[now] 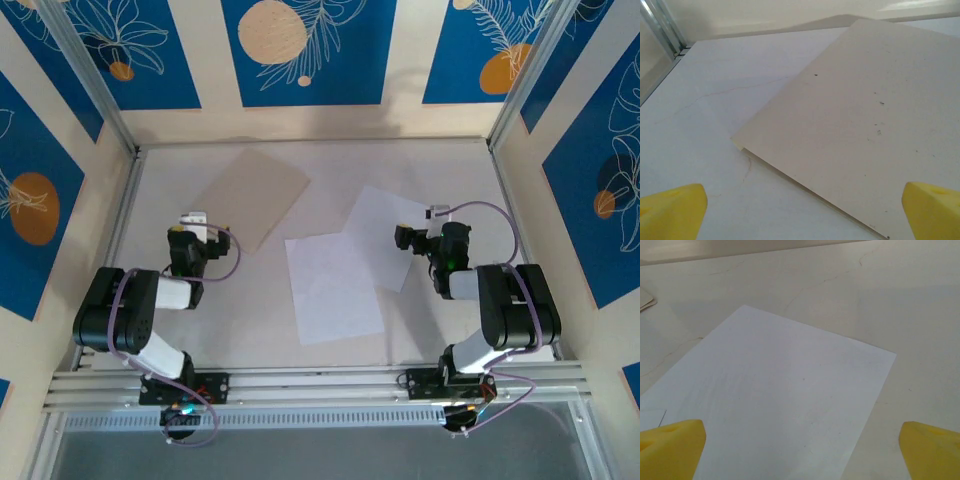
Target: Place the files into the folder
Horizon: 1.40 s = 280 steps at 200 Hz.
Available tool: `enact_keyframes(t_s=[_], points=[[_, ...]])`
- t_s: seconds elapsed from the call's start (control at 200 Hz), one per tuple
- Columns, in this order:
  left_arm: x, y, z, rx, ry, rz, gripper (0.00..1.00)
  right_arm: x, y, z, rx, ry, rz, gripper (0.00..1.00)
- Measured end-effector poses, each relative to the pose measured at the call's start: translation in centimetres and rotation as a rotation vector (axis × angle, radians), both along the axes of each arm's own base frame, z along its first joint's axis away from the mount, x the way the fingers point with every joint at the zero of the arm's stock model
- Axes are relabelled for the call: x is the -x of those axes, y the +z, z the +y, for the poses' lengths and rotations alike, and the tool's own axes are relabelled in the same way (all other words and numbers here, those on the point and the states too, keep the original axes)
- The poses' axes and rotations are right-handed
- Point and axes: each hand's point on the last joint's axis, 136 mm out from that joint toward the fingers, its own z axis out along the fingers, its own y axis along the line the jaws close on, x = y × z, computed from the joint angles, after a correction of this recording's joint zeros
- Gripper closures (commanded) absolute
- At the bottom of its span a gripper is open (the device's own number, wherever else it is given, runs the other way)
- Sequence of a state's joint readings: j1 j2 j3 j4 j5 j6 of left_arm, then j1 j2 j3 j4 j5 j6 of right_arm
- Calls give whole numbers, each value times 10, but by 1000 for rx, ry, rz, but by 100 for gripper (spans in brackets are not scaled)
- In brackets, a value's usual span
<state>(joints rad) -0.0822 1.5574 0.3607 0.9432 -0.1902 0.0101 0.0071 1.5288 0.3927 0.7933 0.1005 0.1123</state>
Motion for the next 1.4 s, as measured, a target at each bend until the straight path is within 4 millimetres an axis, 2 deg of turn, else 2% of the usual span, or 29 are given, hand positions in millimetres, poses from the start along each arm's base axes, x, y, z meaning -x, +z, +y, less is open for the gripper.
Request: enact_keyframes(t_s=[0.78,0.885,1.01,1.2,1.3,1.401], points=[[3,4,0,-1,1,3,0,2,2,0,0,-1,7,1],[7,26,1,2,1,-25,0,4,17,-2,-6,-9,5,1],[8,60,0,20,9,-61,0,2,56,-4,-36,-20,-44,1],[-8,109,-15,157,37,-53,0,18,99,10,-176,10,-45,1],[-30,122,-37,232,10,-1,0,26,112,23,-300,44,-6,1],[-51,113,-60,309,-40,79,0,36,111,41,-438,91,91,1]])
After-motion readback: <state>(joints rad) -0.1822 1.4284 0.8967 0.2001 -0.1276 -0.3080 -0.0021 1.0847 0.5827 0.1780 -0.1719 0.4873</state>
